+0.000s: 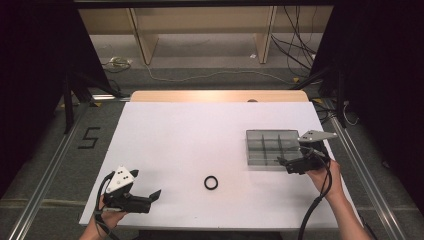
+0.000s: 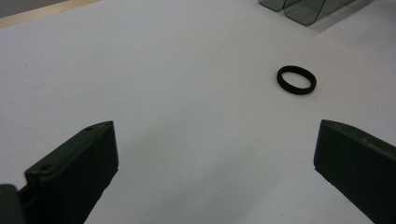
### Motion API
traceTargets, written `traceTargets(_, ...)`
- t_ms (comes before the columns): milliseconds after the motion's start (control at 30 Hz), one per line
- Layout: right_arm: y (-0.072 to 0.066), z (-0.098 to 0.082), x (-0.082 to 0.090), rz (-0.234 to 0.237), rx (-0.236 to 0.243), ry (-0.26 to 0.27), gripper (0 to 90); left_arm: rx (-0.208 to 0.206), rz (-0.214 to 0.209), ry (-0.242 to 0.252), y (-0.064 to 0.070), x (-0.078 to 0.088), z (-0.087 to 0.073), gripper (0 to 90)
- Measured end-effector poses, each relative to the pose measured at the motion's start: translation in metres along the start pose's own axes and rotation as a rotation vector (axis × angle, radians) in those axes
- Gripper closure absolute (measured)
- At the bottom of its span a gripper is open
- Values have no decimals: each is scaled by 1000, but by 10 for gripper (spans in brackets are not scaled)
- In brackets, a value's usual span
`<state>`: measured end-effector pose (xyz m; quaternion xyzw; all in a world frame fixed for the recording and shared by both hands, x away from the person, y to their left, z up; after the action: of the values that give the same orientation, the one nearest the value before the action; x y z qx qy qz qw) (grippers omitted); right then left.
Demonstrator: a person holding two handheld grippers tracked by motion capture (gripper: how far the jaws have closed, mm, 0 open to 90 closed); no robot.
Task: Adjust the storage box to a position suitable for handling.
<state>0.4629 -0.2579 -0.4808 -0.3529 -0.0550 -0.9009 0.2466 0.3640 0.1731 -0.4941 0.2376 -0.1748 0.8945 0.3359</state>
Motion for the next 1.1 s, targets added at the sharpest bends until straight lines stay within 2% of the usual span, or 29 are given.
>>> traceTargets(67,6,1,-1,-11,-12,2,19,-6,0,1,0,0,0,0)
traceTargets(233,19,5,-2,-8,-31,21,60,14,0,-13,-2,-4,-2,0)
traceTargets(300,26,6,-3,-20,-44,21,135,12,0,-12,-3,-4,-1,0)
traceTargets(333,26,6,-3,-20,-44,21,135,10,3,-10,-3,-4,0,0)
traceTargets(367,34,6,-5,-32,-65,17,172,5,2,-12,-1,-4,-1,0)
traceTargets(500,43,7,-8,-62,-84,13,285,3,-2,-17,0,-4,-2,0)
traceTargets(567,47,8,-8,-79,-94,13,406,2,1,-13,0,-3,-1,0)
traceTargets(600,47,8,-8,-79,-94,13,406,2,1,-13,0,-3,-1,0)
traceTargets(633,53,9,-9,-101,-90,12,574,2,-2,-12,-1,-3,-1,0)
traceTargets(700,59,11,-10,-113,-100,11,671,1,-4,-13,-1,-4,-1,0)
traceTargets(733,59,11,-10,-113,-100,11,671,1,-4,-13,-1,-4,-1,0)
traceTargets(767,67,12,-10,-140,-122,20,802,2,-9,-14,-1,-5,-1,0)
traceTargets(833,73,11,-11,-157,-135,14,887,0,-9,-15,-1,-5,-1,0)
traceTargets(967,86,5,-16,-204,-147,-18,900,11,-3,-27,-3,-7,-3,0)
traceTargets(1100,93,1,-22,-219,-176,-47,900,20,10,-34,-6,-8,-5,0)
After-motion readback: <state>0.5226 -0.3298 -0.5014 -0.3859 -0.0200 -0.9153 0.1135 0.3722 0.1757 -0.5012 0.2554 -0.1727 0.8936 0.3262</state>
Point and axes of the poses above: each handheld gripper's, and its own axes: x roughly backward along the jaws, z roughly out of its top, y roughly to its right, the point moved 10 cm from there along -x, roughly forward along the jaws, and after that the axes turned 11 degrees about -x, right-handed, at the moved point
